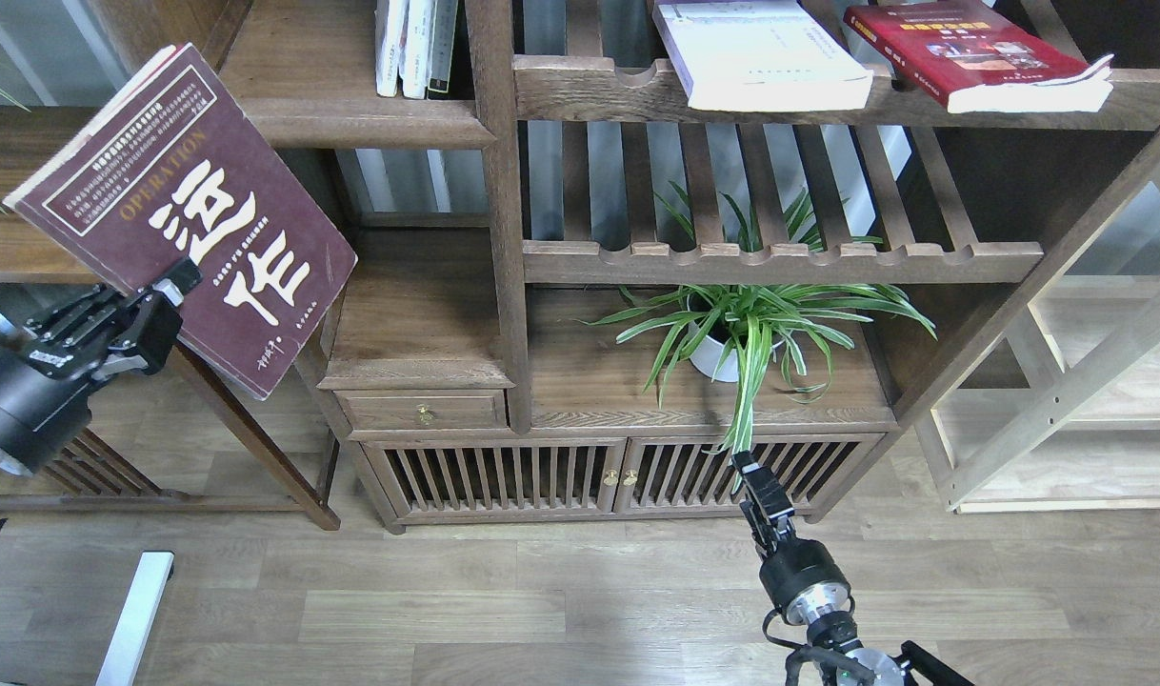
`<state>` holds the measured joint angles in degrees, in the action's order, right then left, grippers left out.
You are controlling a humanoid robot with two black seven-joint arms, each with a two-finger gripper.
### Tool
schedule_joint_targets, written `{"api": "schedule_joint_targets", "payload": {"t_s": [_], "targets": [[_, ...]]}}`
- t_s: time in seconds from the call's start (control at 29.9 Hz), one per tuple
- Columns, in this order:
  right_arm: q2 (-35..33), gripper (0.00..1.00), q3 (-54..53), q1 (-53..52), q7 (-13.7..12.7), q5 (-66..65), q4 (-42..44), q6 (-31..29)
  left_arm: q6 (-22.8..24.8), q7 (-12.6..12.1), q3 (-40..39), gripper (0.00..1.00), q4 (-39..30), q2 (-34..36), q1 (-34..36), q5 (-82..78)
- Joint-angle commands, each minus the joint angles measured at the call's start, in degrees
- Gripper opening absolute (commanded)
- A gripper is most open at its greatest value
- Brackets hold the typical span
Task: Organize books on shelf
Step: 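Lift the book with the left gripper up toward the top shelf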
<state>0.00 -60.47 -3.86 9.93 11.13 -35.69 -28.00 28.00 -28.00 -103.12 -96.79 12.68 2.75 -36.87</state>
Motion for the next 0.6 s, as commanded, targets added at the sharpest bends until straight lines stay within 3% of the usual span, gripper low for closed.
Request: {"api": "schedule_joint_targets", "payload": {"t_s": [0.0,0.57], "targets": [[0.00,0.99,-0.09,0.00,0.09,0.03,0.01,0.00,0.00,0.00,-0.76,0.02,-0.68,-0.02,0.06,0.40],[0.00,0.99,-0.88,0.00,0.00,0.03,-0.08,0.00,0.00,0.00,-2.87,0.02,-1.38,-0.11,8.67,0.93]]}}
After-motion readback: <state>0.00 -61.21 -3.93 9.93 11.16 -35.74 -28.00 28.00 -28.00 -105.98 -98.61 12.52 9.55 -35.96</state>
